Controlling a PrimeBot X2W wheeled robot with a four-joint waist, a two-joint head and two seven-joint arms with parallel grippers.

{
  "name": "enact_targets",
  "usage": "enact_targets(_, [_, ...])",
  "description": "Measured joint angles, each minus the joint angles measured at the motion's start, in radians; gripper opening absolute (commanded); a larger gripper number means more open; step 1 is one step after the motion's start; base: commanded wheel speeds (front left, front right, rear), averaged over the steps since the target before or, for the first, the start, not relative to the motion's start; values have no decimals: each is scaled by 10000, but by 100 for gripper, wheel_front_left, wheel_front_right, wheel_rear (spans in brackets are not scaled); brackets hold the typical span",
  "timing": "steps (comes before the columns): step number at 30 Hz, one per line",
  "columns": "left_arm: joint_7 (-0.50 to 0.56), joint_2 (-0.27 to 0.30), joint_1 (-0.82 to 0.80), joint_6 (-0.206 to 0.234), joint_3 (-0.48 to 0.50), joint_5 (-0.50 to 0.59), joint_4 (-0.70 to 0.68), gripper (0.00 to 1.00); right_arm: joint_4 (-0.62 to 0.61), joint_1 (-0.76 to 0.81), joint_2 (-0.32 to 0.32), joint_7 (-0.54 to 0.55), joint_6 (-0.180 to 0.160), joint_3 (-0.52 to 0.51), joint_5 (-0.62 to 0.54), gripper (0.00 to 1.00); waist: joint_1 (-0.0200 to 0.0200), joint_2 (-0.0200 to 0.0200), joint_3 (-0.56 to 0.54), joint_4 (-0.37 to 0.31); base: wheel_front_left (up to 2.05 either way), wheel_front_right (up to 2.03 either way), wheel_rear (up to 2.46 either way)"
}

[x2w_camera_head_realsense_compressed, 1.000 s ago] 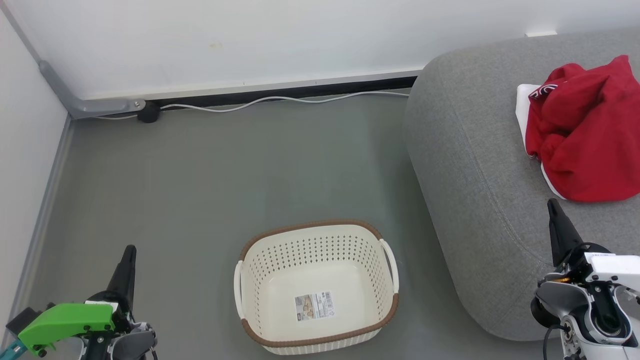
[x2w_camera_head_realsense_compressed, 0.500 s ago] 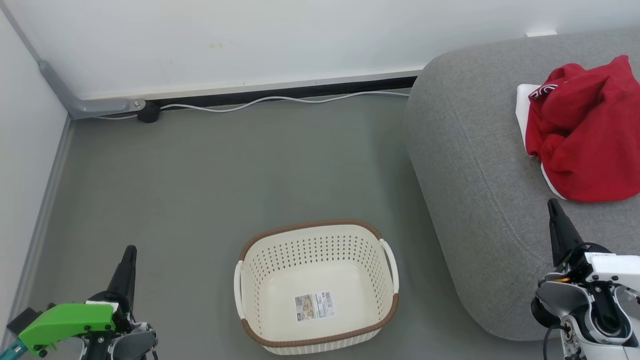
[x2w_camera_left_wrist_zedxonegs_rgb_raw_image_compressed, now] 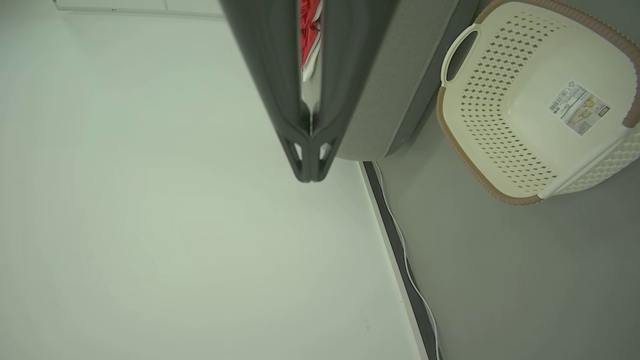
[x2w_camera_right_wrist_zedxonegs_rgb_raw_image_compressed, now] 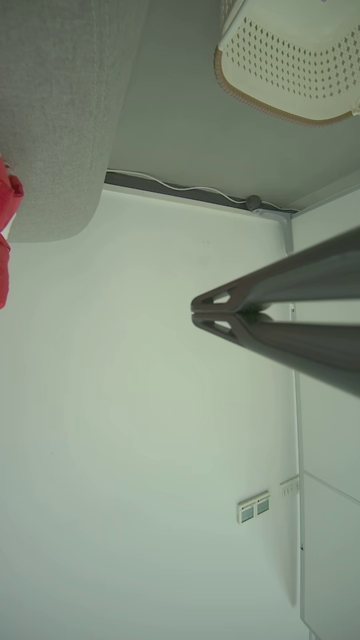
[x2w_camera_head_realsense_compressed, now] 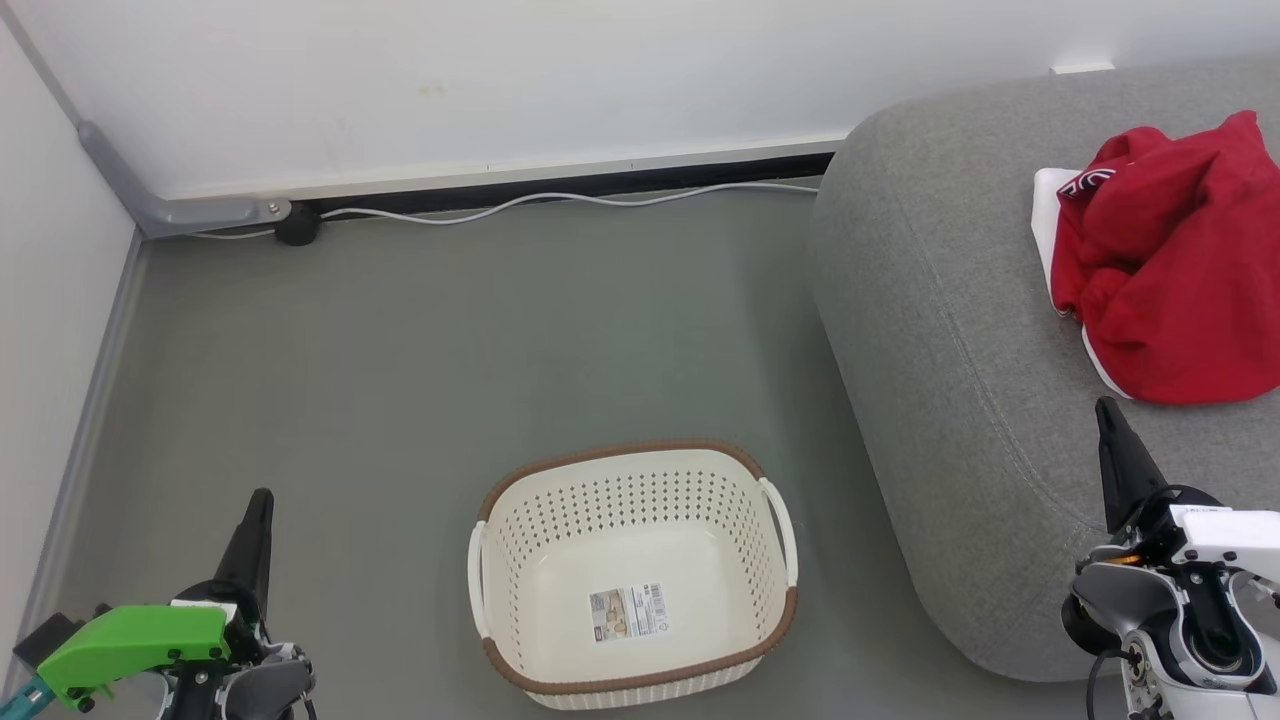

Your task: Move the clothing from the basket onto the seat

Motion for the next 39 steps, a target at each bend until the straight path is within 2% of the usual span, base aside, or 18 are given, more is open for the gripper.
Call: enact_targets(39, [21, -13, -26, -2, 29, 4, 8, 0, -4, 0, 6, 2, 0, -29, -2, 0, 0, 0, 1, 1, 0, 0, 0])
